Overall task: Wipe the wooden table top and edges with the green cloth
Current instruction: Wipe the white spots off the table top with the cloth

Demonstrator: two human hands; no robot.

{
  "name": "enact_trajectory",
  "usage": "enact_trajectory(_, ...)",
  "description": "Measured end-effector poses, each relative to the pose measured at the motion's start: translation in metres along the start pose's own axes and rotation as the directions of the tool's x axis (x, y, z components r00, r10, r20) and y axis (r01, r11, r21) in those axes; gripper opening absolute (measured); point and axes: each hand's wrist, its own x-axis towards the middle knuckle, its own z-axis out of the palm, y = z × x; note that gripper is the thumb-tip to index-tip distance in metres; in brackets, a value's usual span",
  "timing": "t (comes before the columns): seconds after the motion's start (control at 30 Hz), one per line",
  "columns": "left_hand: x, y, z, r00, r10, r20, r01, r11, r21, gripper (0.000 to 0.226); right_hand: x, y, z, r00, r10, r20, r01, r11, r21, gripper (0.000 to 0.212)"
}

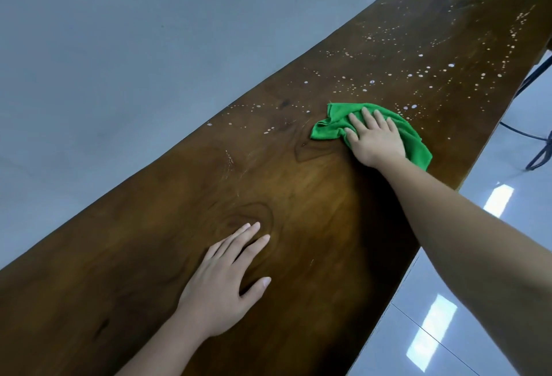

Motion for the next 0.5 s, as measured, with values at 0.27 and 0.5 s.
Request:
enact_trajectory(0.27,0.000,0.002,-0.005,0.999,-0.002,0.033,0.003,1.000,-0.023,0.071,-0.102,-0.107,0.029,0.881,-0.464,0.097,0.467,0.884,-0.011,0.064)
enact_trajectory(0.5,0.000,0.003,-0.009,0.999,0.016,0.044,-0.014,0.999,-0.039,0.071,-0.083,-0.218,0.052,0.624,-0.756,0.199,0.769,0.639,0.012,0.059)
